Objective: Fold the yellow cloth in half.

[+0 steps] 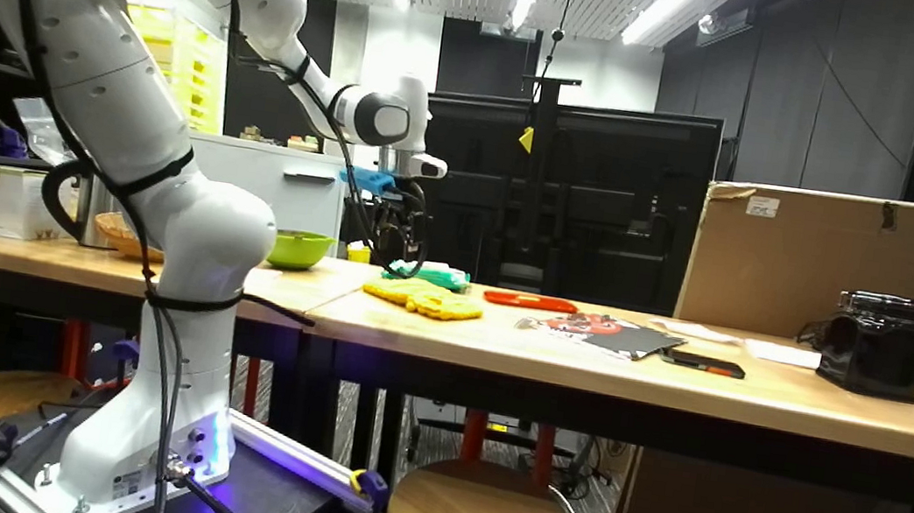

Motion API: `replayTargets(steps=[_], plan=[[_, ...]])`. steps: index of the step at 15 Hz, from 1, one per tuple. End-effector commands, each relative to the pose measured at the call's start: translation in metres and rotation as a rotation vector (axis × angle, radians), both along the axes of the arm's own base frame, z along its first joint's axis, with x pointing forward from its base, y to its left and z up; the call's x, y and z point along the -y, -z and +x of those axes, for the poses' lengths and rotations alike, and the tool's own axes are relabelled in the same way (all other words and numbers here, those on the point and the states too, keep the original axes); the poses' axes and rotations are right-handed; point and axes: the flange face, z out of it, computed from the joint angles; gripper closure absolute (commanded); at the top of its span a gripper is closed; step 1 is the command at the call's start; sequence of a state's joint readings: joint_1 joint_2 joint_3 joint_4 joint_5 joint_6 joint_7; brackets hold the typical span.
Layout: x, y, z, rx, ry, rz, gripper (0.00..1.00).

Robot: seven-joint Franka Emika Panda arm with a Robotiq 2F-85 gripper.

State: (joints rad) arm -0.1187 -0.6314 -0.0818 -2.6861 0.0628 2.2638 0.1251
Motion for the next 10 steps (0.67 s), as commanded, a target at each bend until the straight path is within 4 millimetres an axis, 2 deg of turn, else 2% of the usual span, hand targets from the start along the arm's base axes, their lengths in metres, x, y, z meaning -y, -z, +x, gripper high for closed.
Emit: replayTargets(steps=[1, 10], plan=[[0.022, -0.016, 0.001, 0.018, 0.066, 0.015, 0.0], [0.077, 0.006, -0.006, -0.011, 0.133, 0.083, 0.0]])
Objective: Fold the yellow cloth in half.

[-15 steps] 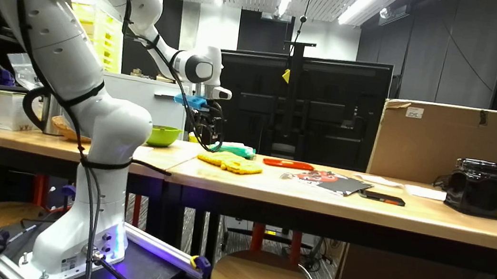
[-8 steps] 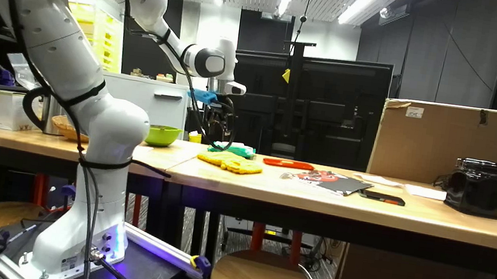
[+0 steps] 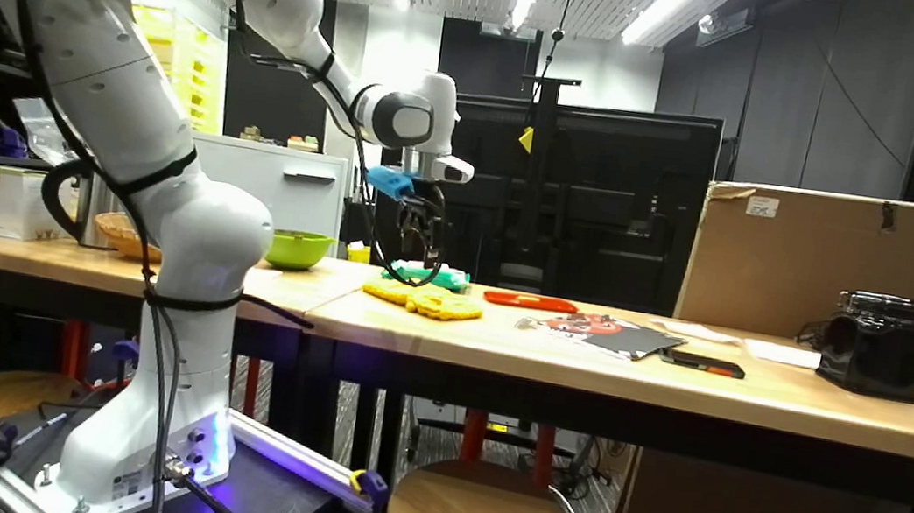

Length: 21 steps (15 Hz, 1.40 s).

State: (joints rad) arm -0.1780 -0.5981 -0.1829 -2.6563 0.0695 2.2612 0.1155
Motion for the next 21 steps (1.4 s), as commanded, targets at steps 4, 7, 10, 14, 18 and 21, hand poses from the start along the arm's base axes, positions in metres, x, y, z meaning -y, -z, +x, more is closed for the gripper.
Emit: replayTargets(steps=[4, 7, 10, 14, 18, 21], plan=[[0.029, 0.02, 0.001, -0.024, -0.061, 0.025, 0.0], [0.033, 0.034, 0.005, 0.04, -0.097, 0.035, 0.0], [0.037, 0.036, 0.011, 0.104, -0.13, 0.035, 0.0], [0.036, 0.037, 0.014, 0.104, -0.155, 0.022, 0.0], [0.035, 0.043, 0.011, 0.083, -0.141, 0.032, 0.0], [0.036, 0.049, 0.014, 0.069, -0.137, 0.035, 0.0]])
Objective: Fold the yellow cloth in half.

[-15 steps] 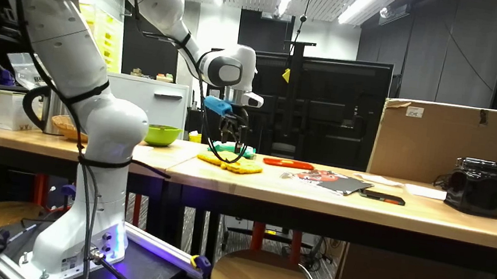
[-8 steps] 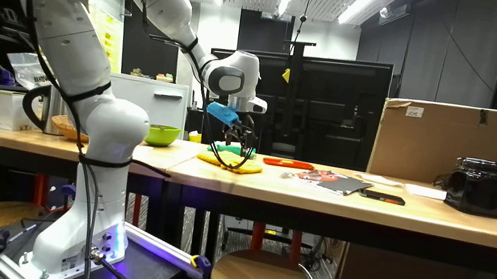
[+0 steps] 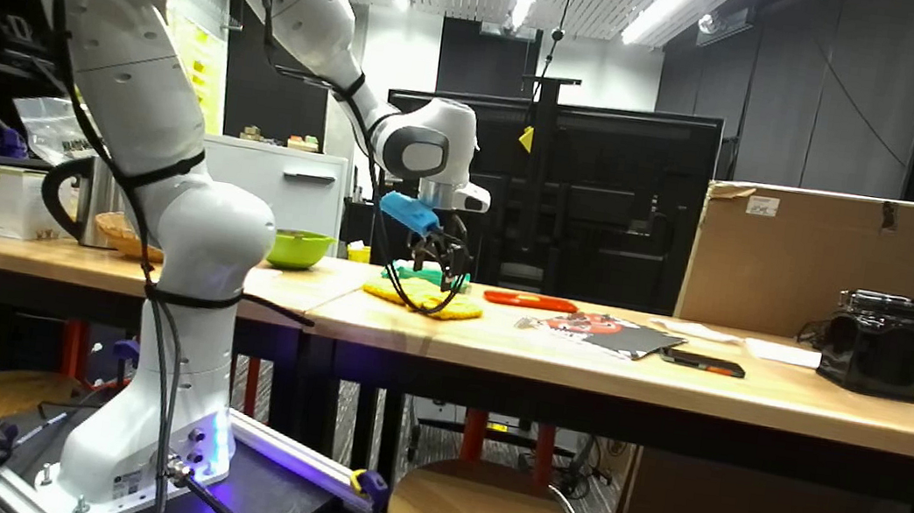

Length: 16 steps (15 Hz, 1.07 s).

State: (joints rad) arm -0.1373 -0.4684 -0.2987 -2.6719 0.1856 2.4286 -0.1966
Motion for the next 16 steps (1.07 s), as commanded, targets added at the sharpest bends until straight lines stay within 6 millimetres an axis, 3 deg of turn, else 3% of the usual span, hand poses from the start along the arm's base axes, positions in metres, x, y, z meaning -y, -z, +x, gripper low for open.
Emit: replayTargets(steps=[1, 16], plan=[[0.002, 0.007, 0.004, -0.015, 0.003, 0.01, 0.0], [0.028, 0.021, 0.015, 0.027, 0.048, 0.048, 0.0]])
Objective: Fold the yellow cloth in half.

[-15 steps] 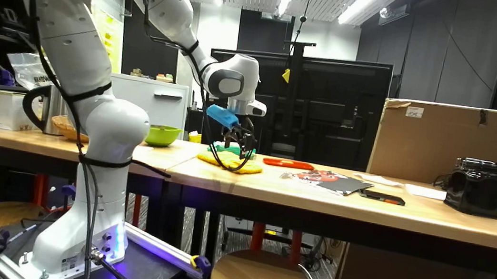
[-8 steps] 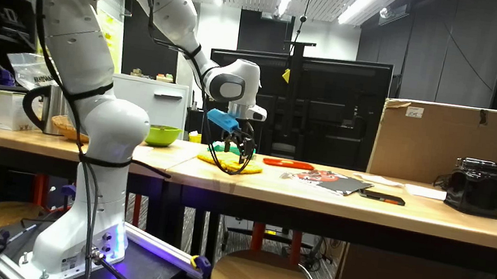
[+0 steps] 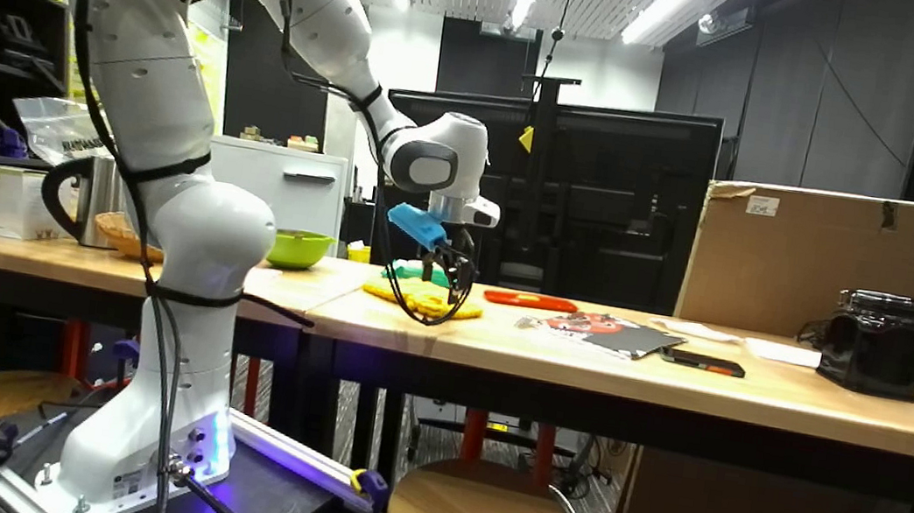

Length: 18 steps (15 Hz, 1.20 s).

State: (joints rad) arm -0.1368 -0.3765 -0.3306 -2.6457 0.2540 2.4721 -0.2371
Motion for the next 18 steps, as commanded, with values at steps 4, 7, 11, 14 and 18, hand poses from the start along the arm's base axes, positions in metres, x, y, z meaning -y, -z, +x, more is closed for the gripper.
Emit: replayTargets(steps=[4, 7, 11, 14, 18], plan=[[0.012, 0.009, 0.013, 0.061, 0.001, 0.057, 0.0], [0.011, 0.019, 0.017, 0.075, -0.004, 0.091, 0.0], [0.01, 0.029, 0.021, 0.076, -0.011, 0.118, 0.0], [0.013, 0.031, 0.022, 0.072, -0.011, 0.118, 0.0], [0.013, 0.031, 0.021, 0.067, -0.007, 0.118, 0.0]])
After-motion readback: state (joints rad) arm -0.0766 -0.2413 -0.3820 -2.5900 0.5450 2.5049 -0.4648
